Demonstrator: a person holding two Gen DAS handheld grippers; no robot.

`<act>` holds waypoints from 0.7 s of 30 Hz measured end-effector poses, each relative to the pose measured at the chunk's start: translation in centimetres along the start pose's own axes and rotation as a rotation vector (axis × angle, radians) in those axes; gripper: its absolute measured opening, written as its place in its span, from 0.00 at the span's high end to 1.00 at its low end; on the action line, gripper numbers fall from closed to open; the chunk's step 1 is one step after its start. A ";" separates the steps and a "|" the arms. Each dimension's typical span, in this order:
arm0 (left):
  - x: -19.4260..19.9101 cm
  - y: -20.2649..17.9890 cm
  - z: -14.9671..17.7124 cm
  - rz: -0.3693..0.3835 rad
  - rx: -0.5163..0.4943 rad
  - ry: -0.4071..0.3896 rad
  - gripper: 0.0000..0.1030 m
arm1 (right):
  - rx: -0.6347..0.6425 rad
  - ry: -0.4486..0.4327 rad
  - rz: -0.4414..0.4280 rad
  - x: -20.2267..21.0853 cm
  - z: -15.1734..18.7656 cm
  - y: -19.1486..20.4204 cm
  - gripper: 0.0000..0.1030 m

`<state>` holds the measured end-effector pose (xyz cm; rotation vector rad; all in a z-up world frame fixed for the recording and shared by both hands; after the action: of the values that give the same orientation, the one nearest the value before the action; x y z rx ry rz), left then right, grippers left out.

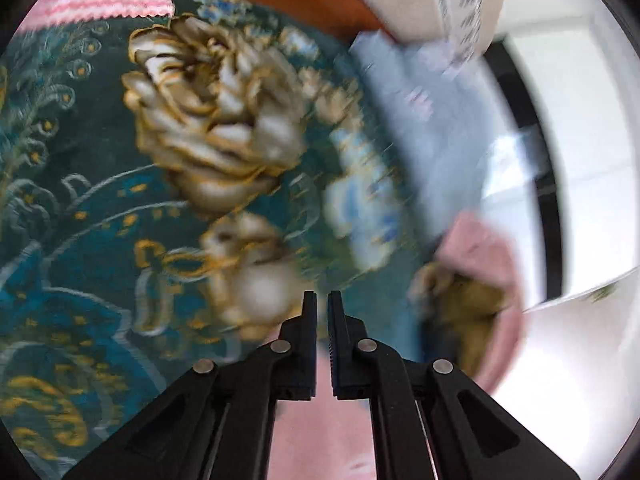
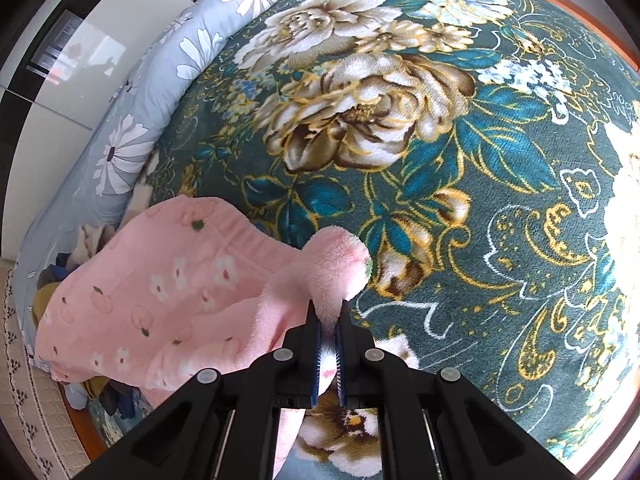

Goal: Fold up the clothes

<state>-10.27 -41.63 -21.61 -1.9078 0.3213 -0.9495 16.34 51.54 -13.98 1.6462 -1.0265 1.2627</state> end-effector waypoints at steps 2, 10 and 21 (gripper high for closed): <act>-0.2 -0.3 0.5 0.013 -0.043 0.043 0.59 | 0.004 -0.001 0.001 0.0 0.0 0.2 0.94; -1.9 -0.8 3.1 -0.014 -0.158 0.159 0.46 | 0.004 0.017 0.010 -0.8 0.3 0.2 0.94; -2.8 -1.6 6.9 -0.256 -0.452 0.282 0.77 | -0.003 0.024 -0.006 -0.8 0.5 0.1 0.93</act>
<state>-7.39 -34.77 -23.34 -2.2612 0.4990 -1.4164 16.26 51.15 -14.87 1.6269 -1.0070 1.2737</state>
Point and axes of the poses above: each gripper's, at about its wrist camera, not at the fingertips, and x roughly against the way its jaws point, y to its left, z to its underside, the point moved 7 cm from there along -x, roughly the way its jaws point, and after that the axes turned 14 degrees about z, right-handed, at the moved point
